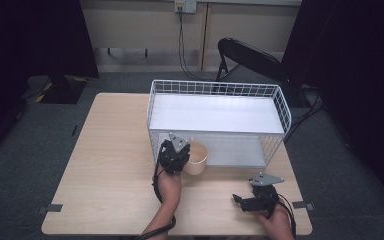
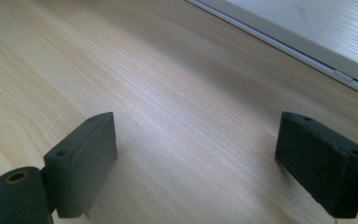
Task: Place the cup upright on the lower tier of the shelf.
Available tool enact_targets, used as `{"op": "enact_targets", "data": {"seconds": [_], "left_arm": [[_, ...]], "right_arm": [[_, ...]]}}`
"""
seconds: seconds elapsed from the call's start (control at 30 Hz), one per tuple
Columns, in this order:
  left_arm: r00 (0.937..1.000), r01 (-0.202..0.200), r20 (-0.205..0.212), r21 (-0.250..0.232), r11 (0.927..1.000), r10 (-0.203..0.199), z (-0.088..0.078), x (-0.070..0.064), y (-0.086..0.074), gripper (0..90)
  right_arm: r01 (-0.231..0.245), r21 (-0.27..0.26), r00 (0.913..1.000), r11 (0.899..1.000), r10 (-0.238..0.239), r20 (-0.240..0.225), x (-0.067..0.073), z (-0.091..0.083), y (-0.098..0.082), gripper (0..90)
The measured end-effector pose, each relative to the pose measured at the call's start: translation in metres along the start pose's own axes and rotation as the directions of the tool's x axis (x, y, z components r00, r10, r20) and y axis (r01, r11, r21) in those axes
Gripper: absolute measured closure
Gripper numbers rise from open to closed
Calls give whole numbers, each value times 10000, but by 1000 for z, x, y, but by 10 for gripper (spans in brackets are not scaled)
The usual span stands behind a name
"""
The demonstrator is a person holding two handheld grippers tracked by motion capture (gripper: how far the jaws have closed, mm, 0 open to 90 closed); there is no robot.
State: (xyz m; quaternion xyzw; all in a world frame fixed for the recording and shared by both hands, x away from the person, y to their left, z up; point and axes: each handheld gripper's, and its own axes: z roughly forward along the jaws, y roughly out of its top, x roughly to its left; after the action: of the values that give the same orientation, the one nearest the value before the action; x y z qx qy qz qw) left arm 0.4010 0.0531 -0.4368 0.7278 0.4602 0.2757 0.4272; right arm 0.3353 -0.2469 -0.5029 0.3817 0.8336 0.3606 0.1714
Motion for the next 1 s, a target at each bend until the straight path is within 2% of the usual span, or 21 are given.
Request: {"op": "enact_targets", "data": {"seconds": [0.33,0.83,1.0], "left_arm": [[9999,138,-34,-53,9999,-138,4,1,2,814],[9998,202,-12,18,9998,-202,6,3,3,811],[9998,148,-118,11,9999,-147,6,2,4,813]], "right_arm": [[0,0,10000,10000,0,-1,0,0,0,120],[0,2,10000,10000,0,-1,0,0,0,120],[-4,3,10000,10000,4,-2,0,0,0,120]]}}
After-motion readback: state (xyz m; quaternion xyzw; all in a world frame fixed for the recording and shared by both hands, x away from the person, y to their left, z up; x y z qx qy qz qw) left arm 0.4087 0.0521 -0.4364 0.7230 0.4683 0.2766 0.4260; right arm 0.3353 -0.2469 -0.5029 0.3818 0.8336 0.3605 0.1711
